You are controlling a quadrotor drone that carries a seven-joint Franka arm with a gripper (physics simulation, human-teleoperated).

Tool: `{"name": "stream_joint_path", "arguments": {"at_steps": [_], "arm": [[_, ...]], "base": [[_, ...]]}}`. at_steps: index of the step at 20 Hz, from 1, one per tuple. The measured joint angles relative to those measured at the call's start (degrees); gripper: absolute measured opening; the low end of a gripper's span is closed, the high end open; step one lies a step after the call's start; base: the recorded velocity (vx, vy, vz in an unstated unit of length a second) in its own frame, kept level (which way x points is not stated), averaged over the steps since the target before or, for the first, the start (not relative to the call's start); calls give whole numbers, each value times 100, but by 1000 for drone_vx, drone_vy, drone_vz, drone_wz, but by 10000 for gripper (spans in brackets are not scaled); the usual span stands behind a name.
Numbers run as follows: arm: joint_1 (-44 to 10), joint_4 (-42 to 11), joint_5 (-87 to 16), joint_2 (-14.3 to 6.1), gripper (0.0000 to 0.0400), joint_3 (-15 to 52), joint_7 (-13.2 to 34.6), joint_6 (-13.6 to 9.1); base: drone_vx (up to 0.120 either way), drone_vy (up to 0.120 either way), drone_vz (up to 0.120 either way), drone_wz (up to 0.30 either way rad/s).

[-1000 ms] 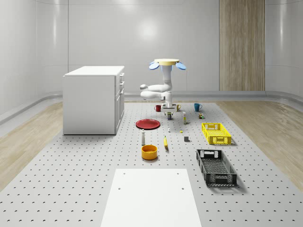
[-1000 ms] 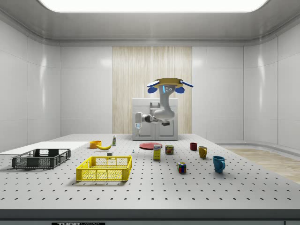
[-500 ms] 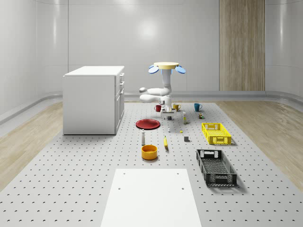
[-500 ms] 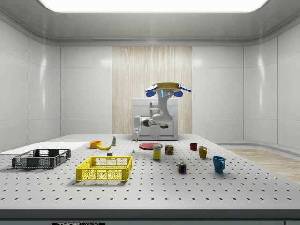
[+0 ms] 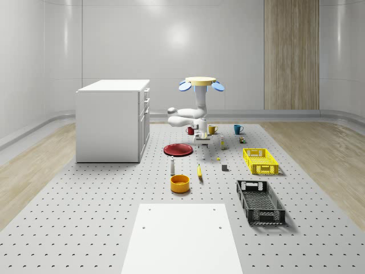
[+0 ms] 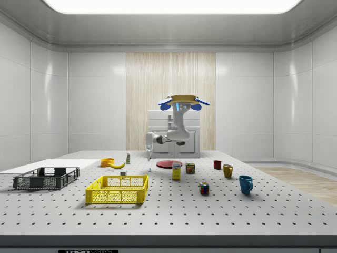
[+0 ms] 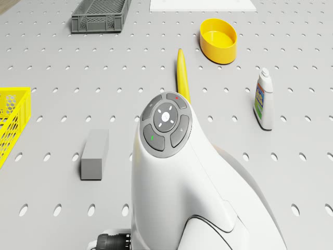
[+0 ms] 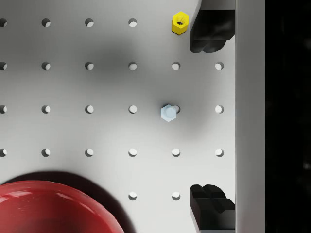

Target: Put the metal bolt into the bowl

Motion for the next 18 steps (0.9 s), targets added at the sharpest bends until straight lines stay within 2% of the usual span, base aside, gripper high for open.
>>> {"name": "stream_joint_path", "arguments": {"at_steps": [6, 10, 18], "arm": [[-15, 3, 28, -68, 400, 11, 13, 63], [-25, 5, 46, -110, 400, 18, 20, 103], [-76, 56, -189, -200, 400, -249, 41, 272]], "base": [[0, 0, -120, 0], [-40, 0, -120, 0], [0, 0, 0, 0]]}}
